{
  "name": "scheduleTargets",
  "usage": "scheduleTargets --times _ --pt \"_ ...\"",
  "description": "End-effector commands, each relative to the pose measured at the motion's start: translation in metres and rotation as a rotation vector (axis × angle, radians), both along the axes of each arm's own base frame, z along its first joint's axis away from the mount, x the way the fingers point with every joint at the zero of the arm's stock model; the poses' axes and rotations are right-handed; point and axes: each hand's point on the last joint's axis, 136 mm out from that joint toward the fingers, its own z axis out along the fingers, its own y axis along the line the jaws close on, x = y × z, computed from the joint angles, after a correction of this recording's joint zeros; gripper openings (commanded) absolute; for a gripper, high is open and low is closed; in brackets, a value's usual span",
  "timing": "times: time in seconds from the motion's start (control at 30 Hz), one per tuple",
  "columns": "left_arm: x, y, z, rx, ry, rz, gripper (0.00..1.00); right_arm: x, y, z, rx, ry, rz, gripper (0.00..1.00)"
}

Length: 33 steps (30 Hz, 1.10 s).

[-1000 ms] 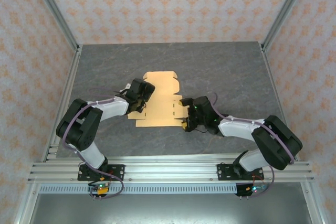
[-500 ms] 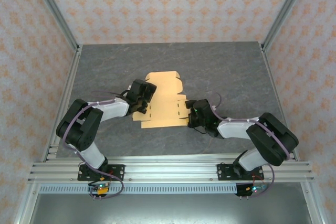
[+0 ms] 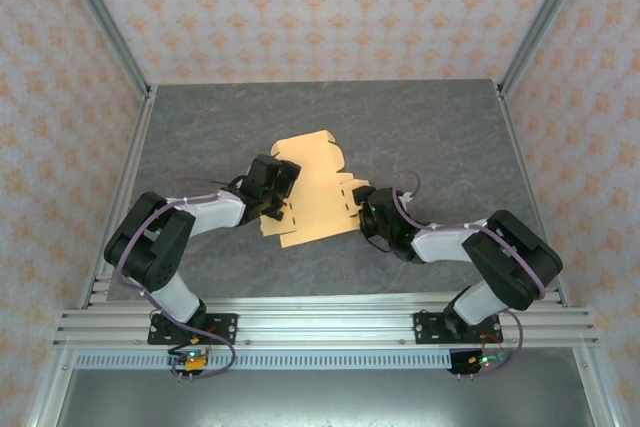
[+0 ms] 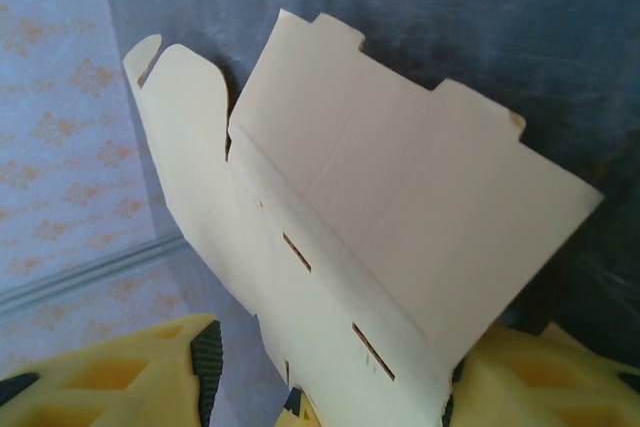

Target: Fold the paper box

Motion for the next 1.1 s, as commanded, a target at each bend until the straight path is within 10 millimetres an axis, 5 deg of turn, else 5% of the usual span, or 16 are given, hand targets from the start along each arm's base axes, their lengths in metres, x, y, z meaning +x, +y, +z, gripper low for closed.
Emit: scheduleTargets --times 0.0,0.3,0.43,0.53,0.87,1.07 --pt "-0.025 -0.003 -0.010 0.004 0.090 -0.044 1.00 0.020 0.008 0.046 -0.052 -0.214 0.049 0.55" --pt "-0.026 -0.006 -0.002 -0.026 0.055 -0.071 1.00 0.026 0.014 0.079 -0.235 -0.369 0.178 0.42" --pt "-0.018 -0.015 0.011 -0.063 0.030 -0.128 1.00 0.026 0.023 0.083 -0.275 -0.402 0.249 0.25" --pt "-0.013 -0.015 0.027 -0.041 0.003 -0.175 1.00 0.025 0.022 0.087 -0.348 -0.422 0.292 0.23" --pt "0.018 0.000 0.088 -0.122 -0.171 -0.292 1.00 0.027 -0.031 0.138 -0.718 -0.497 0.364 0.10" --pt "0.015 0.037 0.125 0.087 -0.233 -0.305 1.00 0.027 -0.057 0.204 -1.083 -0.580 0.437 0.07"
